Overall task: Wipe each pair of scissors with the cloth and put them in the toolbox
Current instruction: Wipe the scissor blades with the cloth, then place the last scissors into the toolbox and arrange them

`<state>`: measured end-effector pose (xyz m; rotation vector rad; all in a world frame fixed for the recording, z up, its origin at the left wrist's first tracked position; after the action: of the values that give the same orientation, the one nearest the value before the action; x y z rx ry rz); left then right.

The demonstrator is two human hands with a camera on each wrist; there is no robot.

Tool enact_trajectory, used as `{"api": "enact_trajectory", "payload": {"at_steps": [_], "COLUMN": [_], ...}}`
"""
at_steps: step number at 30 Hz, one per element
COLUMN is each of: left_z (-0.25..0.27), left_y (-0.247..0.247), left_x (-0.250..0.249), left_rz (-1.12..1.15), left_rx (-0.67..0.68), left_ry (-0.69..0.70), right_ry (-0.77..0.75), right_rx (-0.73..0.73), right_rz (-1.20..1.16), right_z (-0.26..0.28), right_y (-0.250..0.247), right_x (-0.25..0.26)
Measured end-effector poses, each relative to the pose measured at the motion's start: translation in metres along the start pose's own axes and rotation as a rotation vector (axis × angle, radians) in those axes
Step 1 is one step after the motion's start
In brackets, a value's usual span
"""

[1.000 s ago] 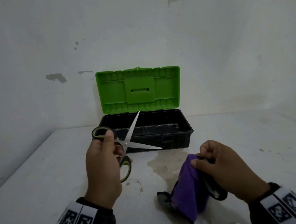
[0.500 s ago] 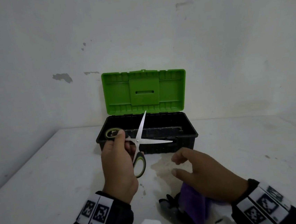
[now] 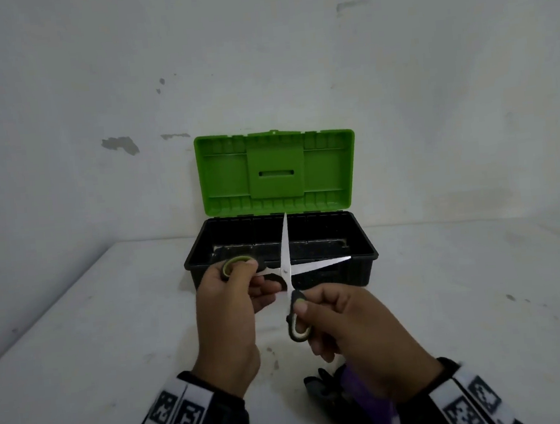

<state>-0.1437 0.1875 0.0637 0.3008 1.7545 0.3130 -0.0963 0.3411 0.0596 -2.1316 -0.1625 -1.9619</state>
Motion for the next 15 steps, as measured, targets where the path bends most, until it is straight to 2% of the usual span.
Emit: {"api": "enact_trajectory", "payload": {"at_steps": [8, 15], "left_z": [0.003, 0.000], "left_y": [0.003, 0.019], "left_x": [-0.005, -0.005], "left_rz": [-0.265, -0.368], "left_rx": [0.285, 0.366], "left_ry": [-0.111, -0.115], "right_ry": [0.017, 0.011], "right_rx": [-0.072, -0.130], "right_rz": [-0.033, -0.113], "right_z": [0.005, -0.007], "right_y": [-0.029, -0.031], "right_x": [-0.003, 0.000]}}
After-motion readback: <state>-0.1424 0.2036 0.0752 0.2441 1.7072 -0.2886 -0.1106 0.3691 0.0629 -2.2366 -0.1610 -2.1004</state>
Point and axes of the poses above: each hand's wrist, its own z-axis away from the middle knuckle, its own y-axis out of the palm, x = y × z, the point moved 9 cm from there along -z, towards the middle knuckle, and after that the axes turned 10 degrees about x, right-handed, at the moved point
